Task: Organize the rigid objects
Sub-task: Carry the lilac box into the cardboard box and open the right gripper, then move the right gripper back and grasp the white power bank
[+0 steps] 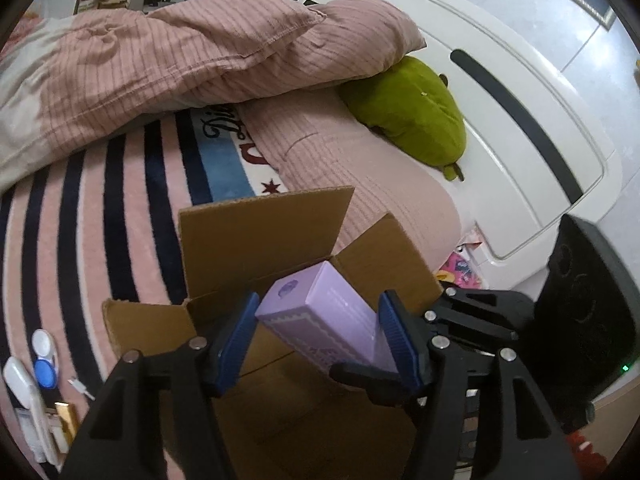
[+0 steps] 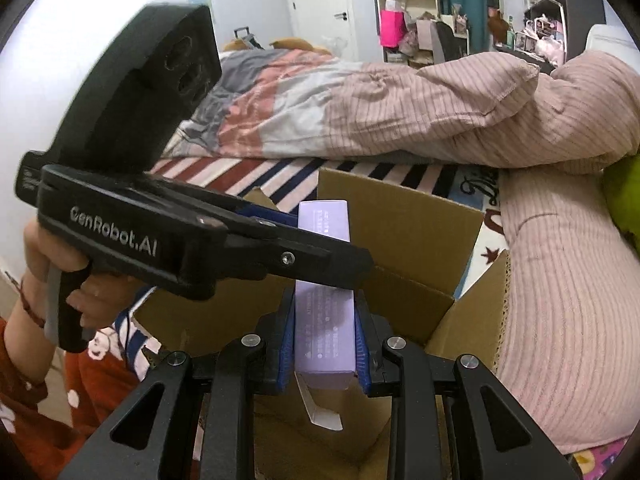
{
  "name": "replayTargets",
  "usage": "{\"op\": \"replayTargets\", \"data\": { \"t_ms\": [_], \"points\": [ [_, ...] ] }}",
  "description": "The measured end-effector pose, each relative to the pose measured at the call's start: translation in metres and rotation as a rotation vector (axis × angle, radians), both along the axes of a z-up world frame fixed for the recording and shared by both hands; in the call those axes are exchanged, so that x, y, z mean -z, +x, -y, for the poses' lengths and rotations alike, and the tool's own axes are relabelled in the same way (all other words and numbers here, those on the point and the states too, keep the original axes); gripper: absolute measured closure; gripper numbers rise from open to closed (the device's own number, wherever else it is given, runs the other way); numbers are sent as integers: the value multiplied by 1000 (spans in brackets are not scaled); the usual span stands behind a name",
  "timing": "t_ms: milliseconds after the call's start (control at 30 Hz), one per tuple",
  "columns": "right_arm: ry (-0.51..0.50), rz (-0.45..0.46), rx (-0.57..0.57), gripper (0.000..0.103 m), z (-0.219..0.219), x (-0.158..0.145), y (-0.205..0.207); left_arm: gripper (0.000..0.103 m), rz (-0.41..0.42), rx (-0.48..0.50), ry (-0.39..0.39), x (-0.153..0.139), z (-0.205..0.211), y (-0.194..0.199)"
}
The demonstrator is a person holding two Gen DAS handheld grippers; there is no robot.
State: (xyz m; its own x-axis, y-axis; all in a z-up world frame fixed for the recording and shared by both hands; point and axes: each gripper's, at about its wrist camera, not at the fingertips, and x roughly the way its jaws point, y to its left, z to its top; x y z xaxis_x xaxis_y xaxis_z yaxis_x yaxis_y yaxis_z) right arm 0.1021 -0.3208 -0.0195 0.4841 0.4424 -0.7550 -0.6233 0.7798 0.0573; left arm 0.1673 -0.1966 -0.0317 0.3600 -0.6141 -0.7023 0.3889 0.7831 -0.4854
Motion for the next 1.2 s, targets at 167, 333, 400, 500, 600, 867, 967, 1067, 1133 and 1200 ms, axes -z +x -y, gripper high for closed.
{"op": "replayTargets", "data": {
  "t_ms": [167, 333, 400, 500, 600, 867, 967, 1067, 1133, 1200],
  "points": [
    [-107, -6, 21, 59, -15, -2, -3, 31, 59, -37, 60, -16, -18, -17],
    [-120, 32, 13, 47, -34, -14, -13, 24, 195, -153, 122, -45, -80, -56],
    [-96, 48, -18, 36, -50, -22, -19, 20, 232, -214, 162, -50, -109, -71],
    [-73, 94, -86, 17, -85, -31, -31, 17, 257, -325, 241, -49, -158, -94],
    [-47, 108, -183, 11, -129, -30, -43, 17, 254, -406, 298, -37, -198, -110],
    [-51, -39, -349, 11, -225, 32, -60, 17, 179, -516, 301, 22, -272, -137],
    [-49, -143, -316, 11, -233, 74, -57, 17, 158, -523, 293, 44, -284, -144],
    [-83, -181, -176, 11, -225, 118, -47, 17, 137, -517, 295, 63, -289, -147],
    [-125, -166, -81, 11, -218, 138, -45, 17, 129, -514, 292, 71, -293, -149],
    [-124, -163, -14, 11, -212, 150, -49, 17, 125, -512, 285, 78, -297, -149]
  ]
}}
